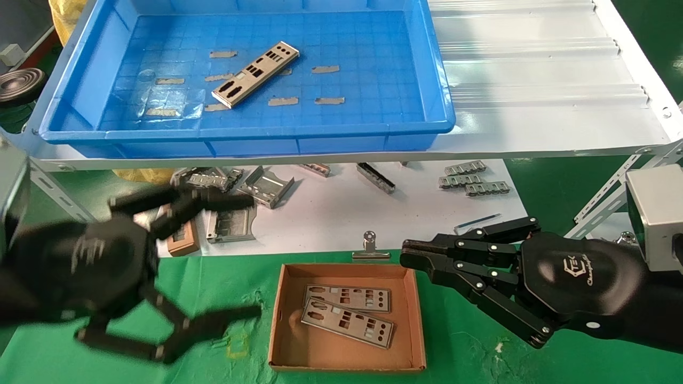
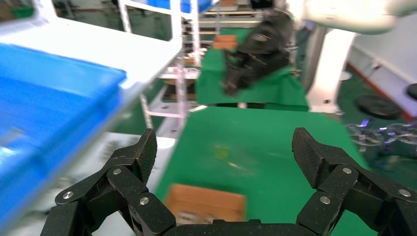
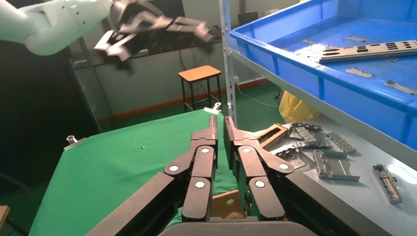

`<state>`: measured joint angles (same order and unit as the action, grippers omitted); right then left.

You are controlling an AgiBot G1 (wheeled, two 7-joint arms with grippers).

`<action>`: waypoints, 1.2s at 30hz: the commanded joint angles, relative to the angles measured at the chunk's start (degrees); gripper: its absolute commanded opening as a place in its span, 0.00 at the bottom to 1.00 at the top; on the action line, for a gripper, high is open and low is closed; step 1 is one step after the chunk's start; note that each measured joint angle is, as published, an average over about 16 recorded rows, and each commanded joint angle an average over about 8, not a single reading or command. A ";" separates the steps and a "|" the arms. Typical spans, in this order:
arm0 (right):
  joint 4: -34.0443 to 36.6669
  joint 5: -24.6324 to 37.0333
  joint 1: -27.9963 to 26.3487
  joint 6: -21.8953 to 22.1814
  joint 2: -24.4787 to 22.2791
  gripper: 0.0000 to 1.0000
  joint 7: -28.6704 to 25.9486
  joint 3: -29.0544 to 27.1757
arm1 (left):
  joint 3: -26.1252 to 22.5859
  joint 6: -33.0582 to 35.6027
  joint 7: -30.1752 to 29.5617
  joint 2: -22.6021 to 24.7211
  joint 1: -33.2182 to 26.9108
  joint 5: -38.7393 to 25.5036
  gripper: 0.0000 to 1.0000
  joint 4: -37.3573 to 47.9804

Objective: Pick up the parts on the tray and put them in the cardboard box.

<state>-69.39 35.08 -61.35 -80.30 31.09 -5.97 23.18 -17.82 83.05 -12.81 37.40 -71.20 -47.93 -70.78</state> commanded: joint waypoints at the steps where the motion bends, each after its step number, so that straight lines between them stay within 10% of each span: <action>1: 0.00 0.00 0.00 0.00 0.00 0.00 0.00 0.00 | -0.35 -0.85 -1.01 0.37 -2.82 -1.50 1.00 -0.03; 13: 0.00 0.00 0.00 0.00 0.00 0.00 0.00 0.00 | -9.26 -5.90 1.63 15.31 -27.86 -21.09 1.00 30.52; 24: 0.00 0.00 0.00 0.00 0.00 0.00 0.00 0.00 | -12.88 -16.40 8.59 26.52 -38.58 -29.07 1.00 54.73; 32: 0.00 0.00 0.00 0.00 0.00 0.92 0.00 0.00 | -13.63 -22.80 10.93 31.43 -40.39 -30.75 1.00 62.34; 36: 0.00 0.00 0.00 0.00 0.00 1.00 0.00 0.00 | -13.65 -23.68 11.95 32.54 -40.90 -30.82 1.00 64.25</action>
<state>-69.39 35.08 -61.35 -80.30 31.09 -5.97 23.18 -31.41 59.54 -0.81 69.62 -112.05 -78.66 -6.82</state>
